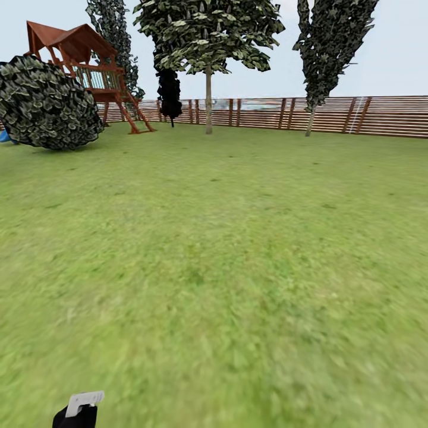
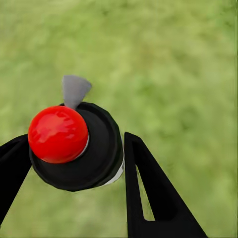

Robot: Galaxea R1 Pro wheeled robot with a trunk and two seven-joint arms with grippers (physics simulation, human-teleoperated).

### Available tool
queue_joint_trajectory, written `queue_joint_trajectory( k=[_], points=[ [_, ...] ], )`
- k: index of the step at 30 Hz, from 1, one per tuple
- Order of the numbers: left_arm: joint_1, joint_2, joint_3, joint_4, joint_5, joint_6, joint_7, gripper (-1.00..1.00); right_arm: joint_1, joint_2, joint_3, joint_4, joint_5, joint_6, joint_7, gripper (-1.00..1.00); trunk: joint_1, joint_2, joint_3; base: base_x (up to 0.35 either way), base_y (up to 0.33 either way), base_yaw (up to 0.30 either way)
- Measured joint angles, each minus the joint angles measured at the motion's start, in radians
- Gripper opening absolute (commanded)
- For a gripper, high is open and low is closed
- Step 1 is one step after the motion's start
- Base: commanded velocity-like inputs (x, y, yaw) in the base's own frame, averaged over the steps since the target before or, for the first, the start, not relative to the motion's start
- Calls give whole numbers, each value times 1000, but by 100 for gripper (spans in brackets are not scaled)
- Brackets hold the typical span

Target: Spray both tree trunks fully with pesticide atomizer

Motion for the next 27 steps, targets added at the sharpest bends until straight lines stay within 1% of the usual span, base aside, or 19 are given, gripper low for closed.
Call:
queue_joint_trajectory(
  k=[27],
  points=[
    [0, -1, 0, 0, 0, 0, 0, -100, 0, 0, 0, 0, 0, 0, 0, 100, 0, 0, 0, 338, 0, 0]
  ],
)
